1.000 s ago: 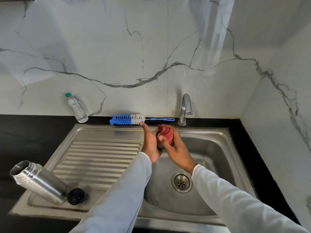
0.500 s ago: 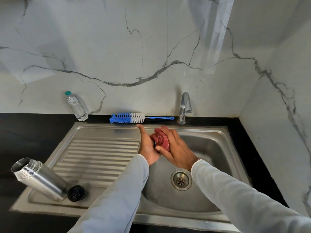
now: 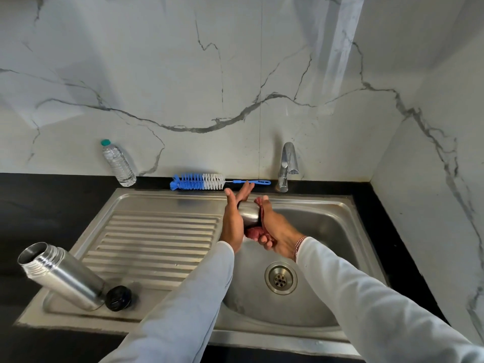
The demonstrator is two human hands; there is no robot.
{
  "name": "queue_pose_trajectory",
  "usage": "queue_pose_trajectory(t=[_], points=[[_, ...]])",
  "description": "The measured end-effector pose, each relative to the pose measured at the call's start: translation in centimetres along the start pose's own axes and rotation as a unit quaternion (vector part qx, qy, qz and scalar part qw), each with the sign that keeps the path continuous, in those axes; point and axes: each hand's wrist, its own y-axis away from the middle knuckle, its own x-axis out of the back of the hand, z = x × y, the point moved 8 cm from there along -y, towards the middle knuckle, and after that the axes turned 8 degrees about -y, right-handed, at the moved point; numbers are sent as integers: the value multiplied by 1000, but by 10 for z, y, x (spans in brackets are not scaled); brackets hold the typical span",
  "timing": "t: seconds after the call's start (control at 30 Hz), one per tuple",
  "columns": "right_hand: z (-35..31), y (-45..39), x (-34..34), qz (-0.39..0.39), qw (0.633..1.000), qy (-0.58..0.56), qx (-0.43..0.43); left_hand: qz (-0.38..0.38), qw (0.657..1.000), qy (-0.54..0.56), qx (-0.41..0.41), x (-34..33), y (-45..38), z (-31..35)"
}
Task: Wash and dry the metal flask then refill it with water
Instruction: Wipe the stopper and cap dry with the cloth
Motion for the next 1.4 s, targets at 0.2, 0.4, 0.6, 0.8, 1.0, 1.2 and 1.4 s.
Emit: queue_pose_trajectory(t=[0.2,0.4,0.6,0.8,1.0,1.2,1.4], points=[[-13,4,18,169,962,104,188,10,995,75,69,3,-5,-15],[-16,24,-4,152,905,143,371,33,963,175,203,-8,-2,-29],[-11,38,-16,60,843,229,484,30,952,208,222,-6,1,-28],[-3,34,-7,6,857,176,484,13,939,221,265,-3,2,-39],[1,13,-5,82,934,-84,338,41,943,166,286,6,-3,-59],[25,-3,-14,93,927,-307,193,45,951,116,284,13,-10,-48],[25,0,-13,93,909,-383,137,165,979,-80,85,26,-14,-22]])
